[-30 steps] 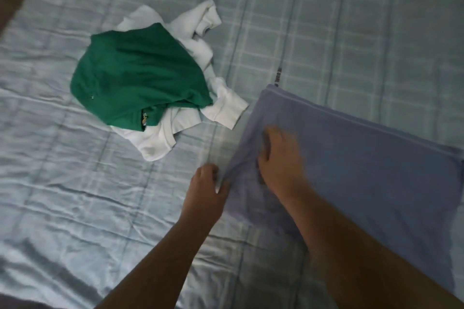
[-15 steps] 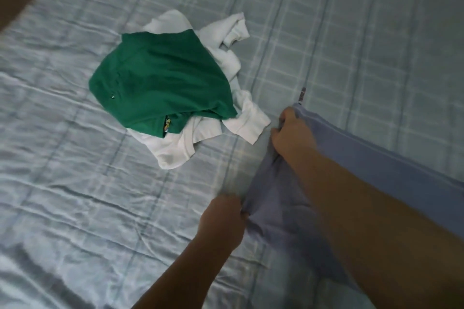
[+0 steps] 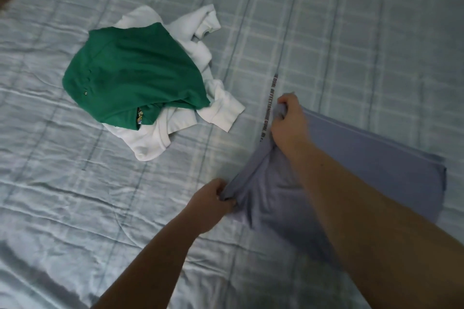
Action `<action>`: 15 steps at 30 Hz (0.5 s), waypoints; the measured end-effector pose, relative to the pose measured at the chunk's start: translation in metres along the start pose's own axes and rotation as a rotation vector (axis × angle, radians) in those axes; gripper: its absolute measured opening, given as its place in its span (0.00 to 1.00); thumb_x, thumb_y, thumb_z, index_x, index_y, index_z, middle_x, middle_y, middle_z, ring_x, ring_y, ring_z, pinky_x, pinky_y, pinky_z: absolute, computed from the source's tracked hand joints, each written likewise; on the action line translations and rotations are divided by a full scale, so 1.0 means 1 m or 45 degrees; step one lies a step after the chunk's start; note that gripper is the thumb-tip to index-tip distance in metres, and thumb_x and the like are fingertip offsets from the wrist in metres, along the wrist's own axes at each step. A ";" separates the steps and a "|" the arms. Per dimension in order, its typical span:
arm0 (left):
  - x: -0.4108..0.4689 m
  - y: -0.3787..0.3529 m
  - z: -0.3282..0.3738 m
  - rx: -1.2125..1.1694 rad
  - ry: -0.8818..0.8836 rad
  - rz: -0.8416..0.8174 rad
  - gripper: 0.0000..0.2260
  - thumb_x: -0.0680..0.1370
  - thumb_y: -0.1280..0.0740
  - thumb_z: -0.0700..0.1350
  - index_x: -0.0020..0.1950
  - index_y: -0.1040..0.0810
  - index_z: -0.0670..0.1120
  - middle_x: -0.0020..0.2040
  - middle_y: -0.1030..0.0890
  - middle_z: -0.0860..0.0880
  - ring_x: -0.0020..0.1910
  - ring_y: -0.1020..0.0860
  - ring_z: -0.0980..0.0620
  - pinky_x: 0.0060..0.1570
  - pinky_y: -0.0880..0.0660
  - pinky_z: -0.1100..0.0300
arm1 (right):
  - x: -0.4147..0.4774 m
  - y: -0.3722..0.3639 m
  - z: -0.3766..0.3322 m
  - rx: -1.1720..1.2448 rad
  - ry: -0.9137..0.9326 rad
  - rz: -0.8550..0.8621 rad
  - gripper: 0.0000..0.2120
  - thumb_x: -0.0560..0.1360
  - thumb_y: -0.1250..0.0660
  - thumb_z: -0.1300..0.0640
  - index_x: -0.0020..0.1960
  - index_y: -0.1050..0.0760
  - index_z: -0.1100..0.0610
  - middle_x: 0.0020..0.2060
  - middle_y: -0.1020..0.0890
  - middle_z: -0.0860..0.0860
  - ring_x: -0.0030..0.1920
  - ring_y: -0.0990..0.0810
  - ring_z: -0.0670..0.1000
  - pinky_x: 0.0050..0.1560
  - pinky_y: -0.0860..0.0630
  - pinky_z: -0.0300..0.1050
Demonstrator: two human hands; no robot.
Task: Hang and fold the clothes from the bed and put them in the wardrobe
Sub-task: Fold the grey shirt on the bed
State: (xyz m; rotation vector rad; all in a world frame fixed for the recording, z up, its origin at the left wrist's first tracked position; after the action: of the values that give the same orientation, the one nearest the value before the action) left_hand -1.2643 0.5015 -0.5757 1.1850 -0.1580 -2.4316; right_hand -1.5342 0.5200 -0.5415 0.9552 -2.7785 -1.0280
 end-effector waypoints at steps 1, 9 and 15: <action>-0.004 -0.002 0.008 0.025 -0.039 -0.001 0.09 0.74 0.28 0.45 0.50 0.22 0.42 0.40 0.20 0.47 0.37 0.25 0.53 0.37 0.31 0.60 | -0.004 0.012 0.001 0.062 0.026 0.013 0.12 0.74 0.41 0.71 0.52 0.28 0.57 0.44 0.22 0.55 0.43 0.24 0.54 0.45 0.29 0.41; -0.071 -0.086 0.114 0.091 -0.358 -0.092 0.10 0.74 0.30 0.38 0.39 0.29 0.47 0.29 0.29 0.57 0.30 0.33 0.60 0.32 0.35 0.68 | -0.038 0.148 0.059 0.268 -0.048 0.108 0.17 0.77 0.41 0.70 0.63 0.29 0.57 0.48 0.23 0.50 0.42 0.25 0.42 0.44 0.30 0.25; -0.095 -0.198 0.152 0.214 -0.528 -0.064 0.08 0.76 0.30 0.45 0.43 0.29 0.53 0.34 0.26 0.57 0.30 0.30 0.61 0.31 0.34 0.68 | -0.071 0.253 0.134 0.248 -0.138 0.144 0.24 0.75 0.35 0.69 0.70 0.31 0.58 0.55 0.25 0.50 0.52 0.25 0.49 0.50 0.30 0.28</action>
State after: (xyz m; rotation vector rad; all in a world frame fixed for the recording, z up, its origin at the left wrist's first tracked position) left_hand -1.3951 0.7076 -0.4677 0.7386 -0.4685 -2.7242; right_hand -1.6436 0.7875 -0.4828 0.7683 -3.0278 -0.8302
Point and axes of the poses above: each hand's wrist, its own x-axis towards the middle knuckle, its own y-axis out of the back of the hand, z = x × y, the point moved 9 cm from there along x, towards the middle knuckle
